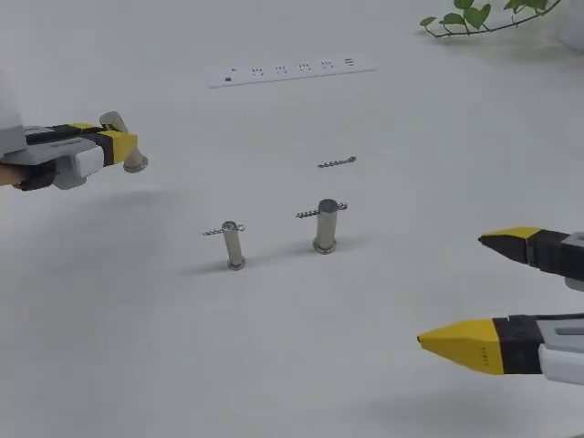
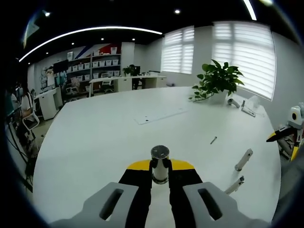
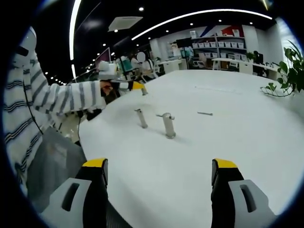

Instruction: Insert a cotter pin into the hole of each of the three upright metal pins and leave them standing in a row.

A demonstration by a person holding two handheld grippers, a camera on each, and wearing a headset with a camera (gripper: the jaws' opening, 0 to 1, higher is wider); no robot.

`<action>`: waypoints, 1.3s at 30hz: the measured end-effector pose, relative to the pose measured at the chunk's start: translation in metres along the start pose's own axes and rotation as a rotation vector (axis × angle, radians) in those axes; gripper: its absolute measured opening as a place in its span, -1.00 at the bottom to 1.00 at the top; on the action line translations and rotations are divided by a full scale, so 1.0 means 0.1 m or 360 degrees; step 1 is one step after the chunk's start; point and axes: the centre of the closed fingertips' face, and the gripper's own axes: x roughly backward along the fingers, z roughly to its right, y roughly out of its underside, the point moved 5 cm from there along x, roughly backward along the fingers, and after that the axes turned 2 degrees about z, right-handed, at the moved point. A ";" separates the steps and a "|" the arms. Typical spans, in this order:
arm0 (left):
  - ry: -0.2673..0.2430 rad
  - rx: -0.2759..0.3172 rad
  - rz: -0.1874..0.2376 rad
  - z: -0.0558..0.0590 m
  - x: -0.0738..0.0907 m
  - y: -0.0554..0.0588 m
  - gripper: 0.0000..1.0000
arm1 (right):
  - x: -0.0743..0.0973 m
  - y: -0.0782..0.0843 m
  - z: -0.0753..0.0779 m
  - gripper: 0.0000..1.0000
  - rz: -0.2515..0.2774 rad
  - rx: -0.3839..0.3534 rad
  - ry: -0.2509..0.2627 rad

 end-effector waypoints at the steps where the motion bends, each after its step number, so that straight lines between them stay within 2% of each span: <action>1: 0.0010 -0.0010 -0.0008 0.06 0.06 -0.01 -0.79 | 0.00 0.00 0.00 0.82 0.0002 0.0002 0.0000; 4: 0.0032 -0.0067 -0.0028 0.15 0.14 0.00 -0.79 | 0.01 0.00 0.00 0.82 0.0007 0.0006 -0.0004; 8: 0.0066 -0.0091 -0.0045 0.36 0.30 0.01 -0.79 | 0.03 0.01 0.00 0.82 0.0009 0.0011 -0.0005; 11: 0.0104 -0.0059 -0.0046 0.53 0.41 0.03 -0.79 | 0.04 0.00 -0.01 0.82 0.0021 0.0020 -0.0005; 14: 0.0127 -0.0065 -0.0055 0.72 0.50 0.07 -0.79 | 0.04 -0.01 -0.01 0.83 0.0029 0.0023 -0.0008; 15: 0.0132 -0.0061 -0.0057 0.73 0.51 0.08 -0.79 | 0.04 -0.01 -0.01 0.83 0.0030 0.0023 -0.0007; 18: 0.0157 -0.0049 -0.0054 0.91 0.58 0.11 -0.79 | 0.05 0.00 -0.01 0.84 0.0029 0.0021 0.0000; 20: 0.0171 -0.0061 -0.0053 0.99 0.62 0.12 -0.79 | 0.06 0.01 -0.01 0.84 0.0030 0.0021 -0.0001; 21: 0.0183 -0.0072 -0.0049 0.98 0.63 0.14 -0.79 | 0.06 0.01 -0.01 0.84 0.0031 0.0023 -0.0001; 27: 0.0236 -0.0065 -0.0106 1.18 0.62 0.32 -0.79 | 0.07 0.02 -0.04 0.84 0.0039 0.0028 -0.0015; 33: 0.0268 -0.0033 -0.0144 1.30 0.54 0.47 -0.79 | 0.07 0.03 -0.06 0.84 0.0051 0.0020 -0.0014; 36: 0.0282 -0.0073 -0.0168 1.36 0.50 0.53 -0.79 | 0.07 0.04 -0.05 0.84 0.0043 0.0015 -0.0011; 39: 0.0291 -0.0028 -0.0167 1.41 0.44 0.57 -0.79 | 0.08 0.04 -0.04 0.84 0.0043 0.0012 -0.0006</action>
